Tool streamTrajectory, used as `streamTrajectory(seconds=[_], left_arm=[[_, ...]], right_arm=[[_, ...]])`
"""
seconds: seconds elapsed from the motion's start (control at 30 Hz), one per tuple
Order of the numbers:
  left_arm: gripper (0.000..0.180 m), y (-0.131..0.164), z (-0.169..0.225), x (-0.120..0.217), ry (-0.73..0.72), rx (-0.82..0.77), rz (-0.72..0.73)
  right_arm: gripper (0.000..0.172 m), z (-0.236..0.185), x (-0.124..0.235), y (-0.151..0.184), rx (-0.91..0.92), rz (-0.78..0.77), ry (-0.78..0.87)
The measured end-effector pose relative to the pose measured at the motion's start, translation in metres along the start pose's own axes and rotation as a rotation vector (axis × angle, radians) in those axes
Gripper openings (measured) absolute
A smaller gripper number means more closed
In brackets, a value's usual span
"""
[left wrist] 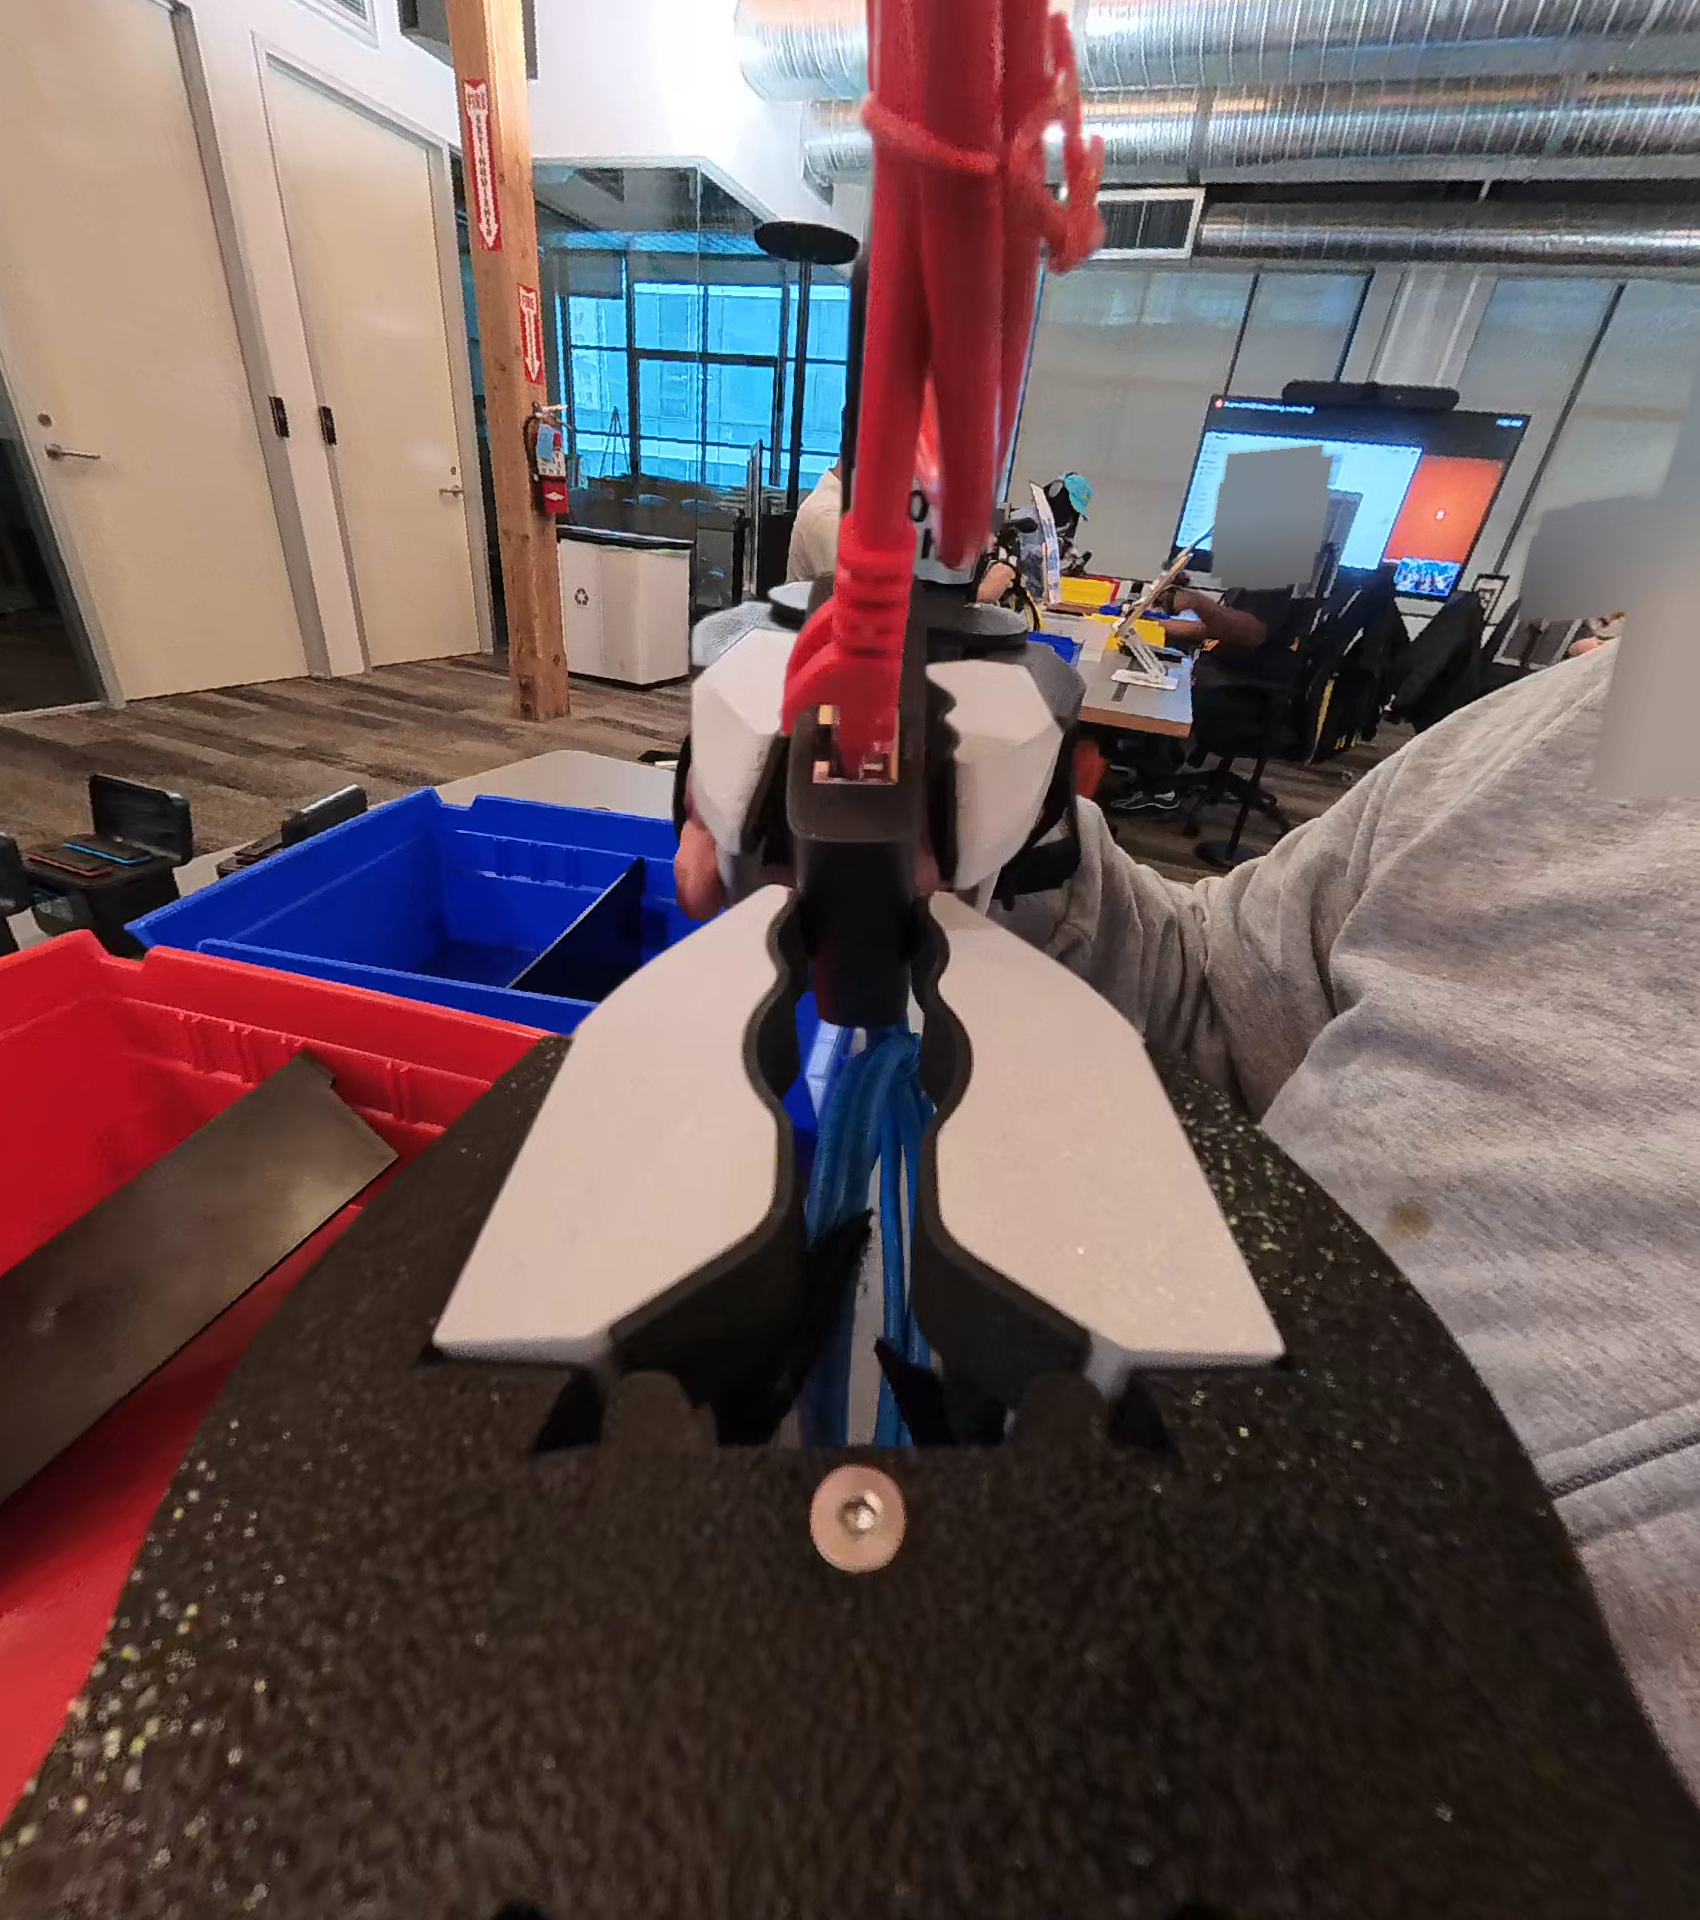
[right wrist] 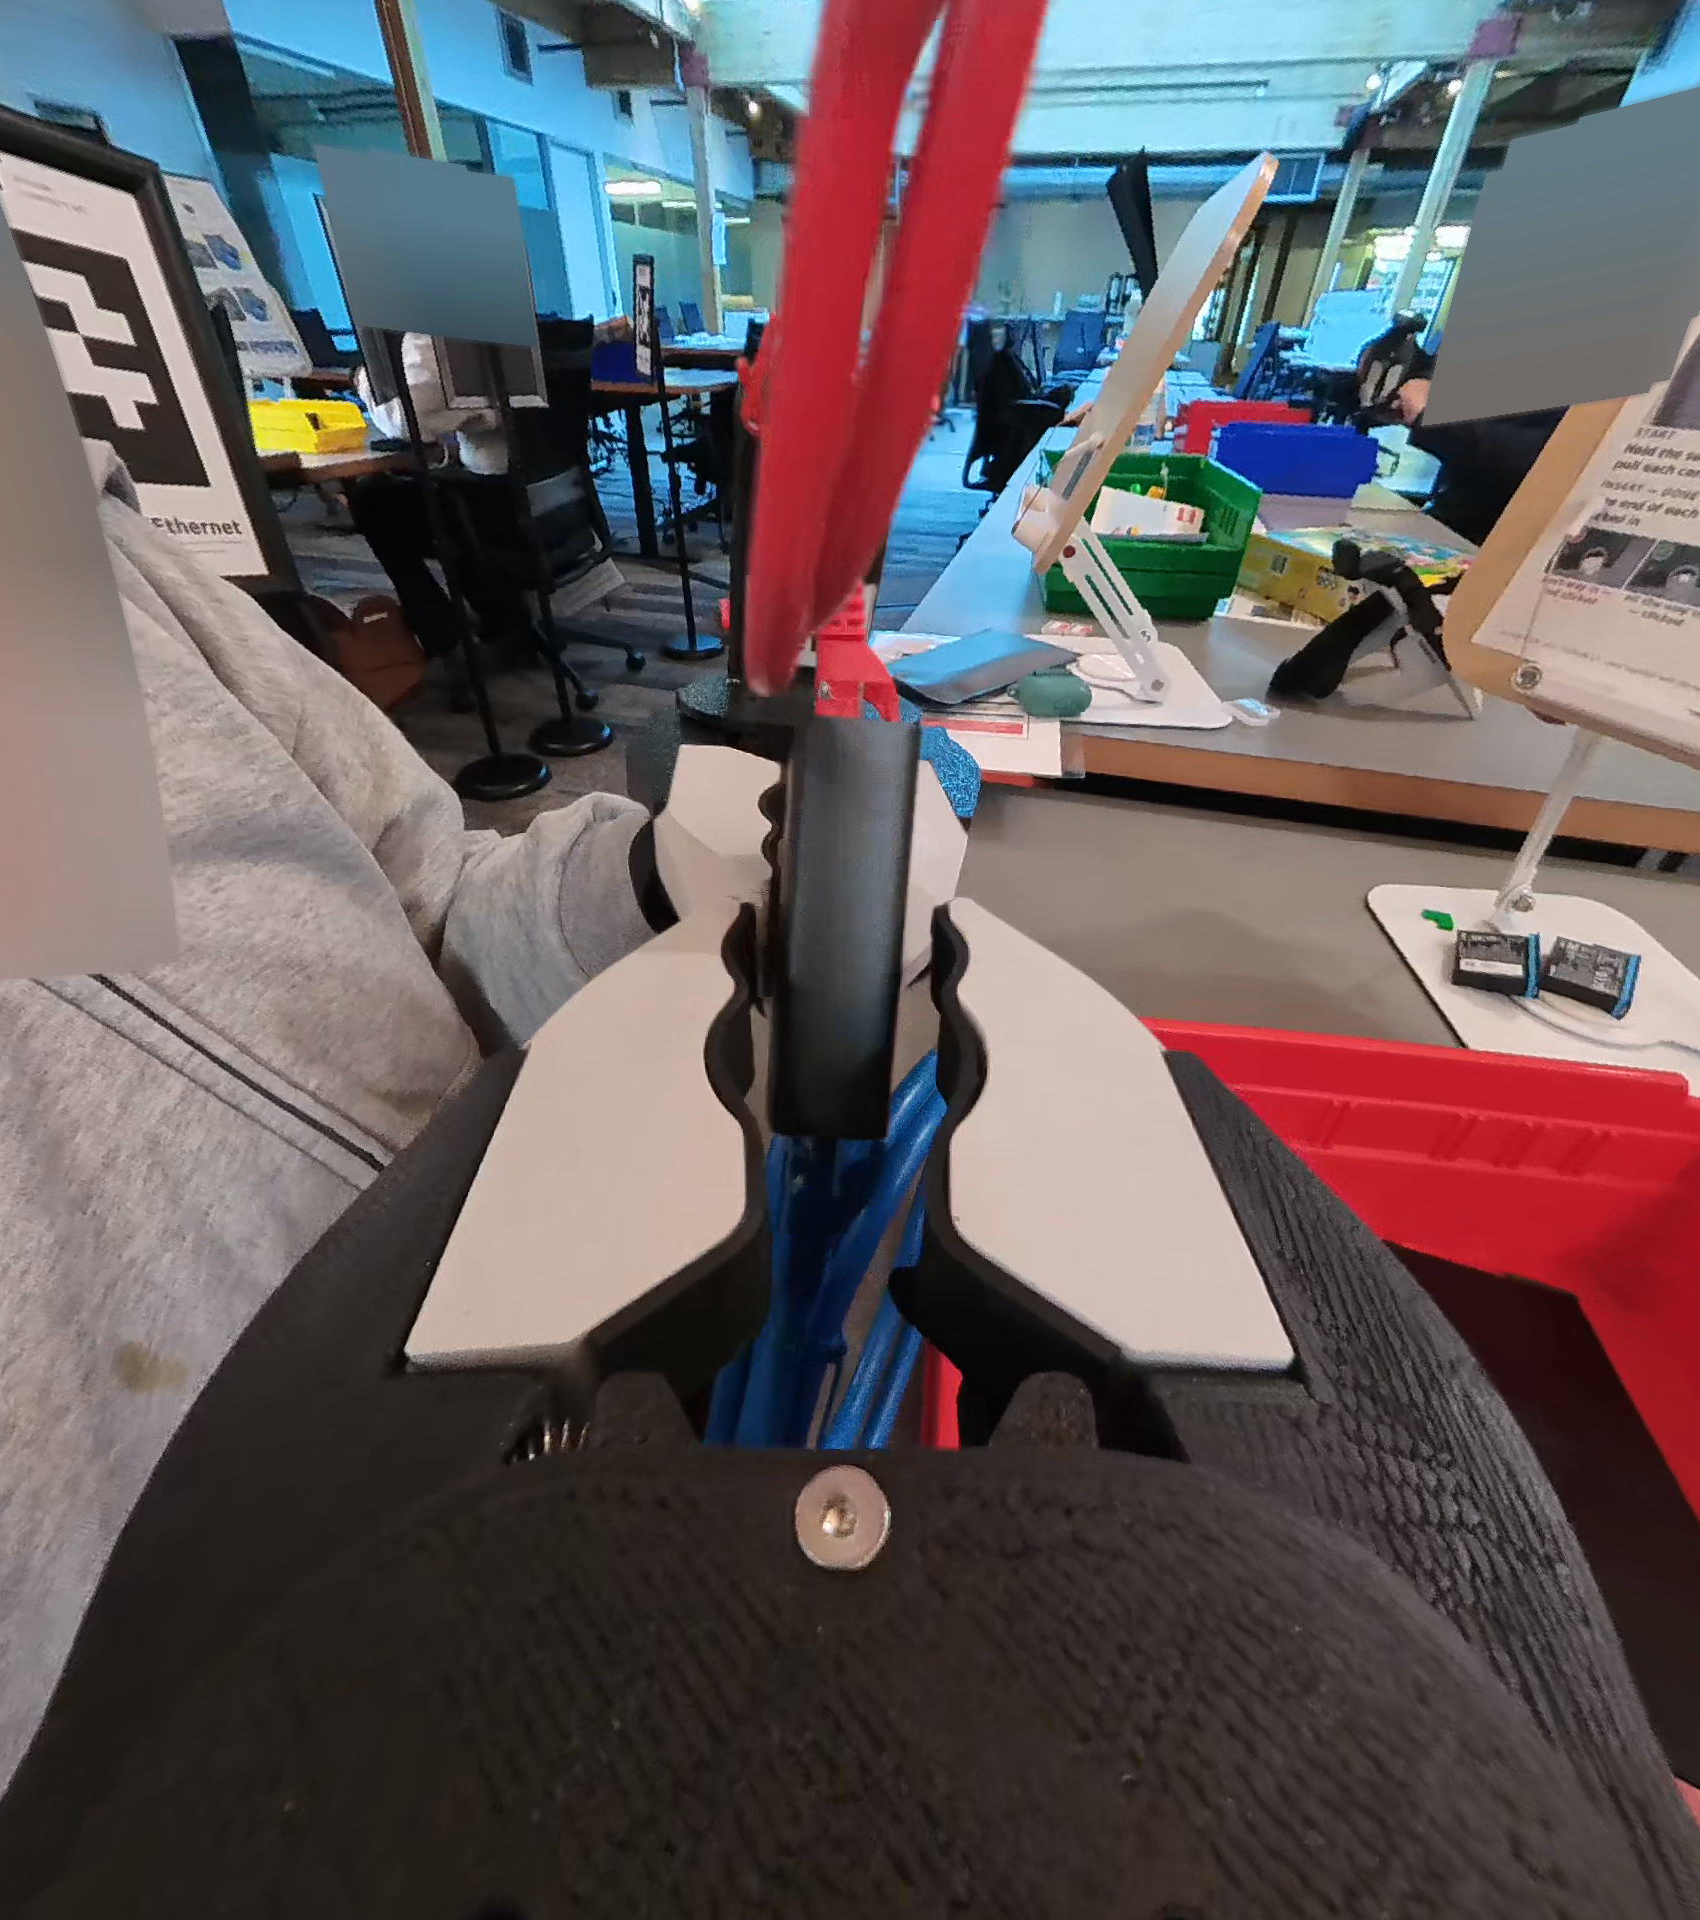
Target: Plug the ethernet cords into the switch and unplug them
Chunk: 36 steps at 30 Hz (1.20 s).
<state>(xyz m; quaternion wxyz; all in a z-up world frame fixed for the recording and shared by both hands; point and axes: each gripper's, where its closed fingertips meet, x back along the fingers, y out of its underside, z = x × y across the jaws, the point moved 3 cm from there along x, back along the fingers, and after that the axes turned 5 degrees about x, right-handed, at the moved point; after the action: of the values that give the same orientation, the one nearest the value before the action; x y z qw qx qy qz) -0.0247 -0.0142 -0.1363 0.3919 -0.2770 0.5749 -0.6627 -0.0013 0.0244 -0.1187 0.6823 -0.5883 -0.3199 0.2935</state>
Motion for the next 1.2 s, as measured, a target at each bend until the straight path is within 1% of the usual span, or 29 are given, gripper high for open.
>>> streamTrajectory(seconds=[0.1,0.27,0.37,0.43,0.57,0.63,0.73,0.9,0.97,1.03,1.13,1.2], left_arm=[[0.019,0.002,0.001,-0.002,0.001,-0.021,-0.008],[0.019,0.003,0.002,-0.001,-0.008,-0.050,0.002],[0.019,0.002,0.002,-0.002,-0.031,-0.065,0.018],[0.026,-0.001,-0.002,0.000,-0.066,-0.072,0.039],[0.040,-0.016,-0.012,0.015,-0.121,-0.046,0.143],[0.041,-0.022,-0.023,0.024,-0.196,-0.046,0.185],[0.041,-0.030,-0.038,0.034,-0.312,-0.060,0.223],[0.042,-0.040,-0.061,0.035,-0.475,-0.138,0.174],[0.043,-0.046,-0.068,0.030,-0.493,-0.168,0.147],[0.043,-0.060,-0.074,0.024,-0.496,-0.209,0.117],[0.045,-0.089,-0.082,0.010,-0.485,-0.270,0.068],[0.051,-0.107,-0.080,-0.001,-0.429,-0.307,0.050]], right_arm=[[0.020,-0.003,-0.002,0.000,-0.010,-0.003,-0.033],[0.020,-0.005,-0.003,0.001,-0.003,-0.008,-0.042],[0.019,-0.003,-0.002,-0.001,0.015,-0.003,-0.019],[0.019,-0.002,0.000,-0.002,0.030,0.003,0.005],[0.020,0.009,0.008,-0.009,0.053,0.036,0.089],[0.019,0.017,0.014,-0.017,0.080,0.056,0.151],[0.020,0.035,0.027,-0.033,0.162,0.071,0.290],[0.019,0.066,0.060,-0.062,0.379,0.073,0.616],[0.019,0.076,0.074,-0.068,0.464,0.053,0.750],[0.019,0.084,0.089,-0.069,0.533,0.017,0.866],[0.019,0.091,0.107,-0.067,0.593,-0.034,0.968],[0.019,0.095,0.117,-0.066,0.608,-0.050,1.008]])
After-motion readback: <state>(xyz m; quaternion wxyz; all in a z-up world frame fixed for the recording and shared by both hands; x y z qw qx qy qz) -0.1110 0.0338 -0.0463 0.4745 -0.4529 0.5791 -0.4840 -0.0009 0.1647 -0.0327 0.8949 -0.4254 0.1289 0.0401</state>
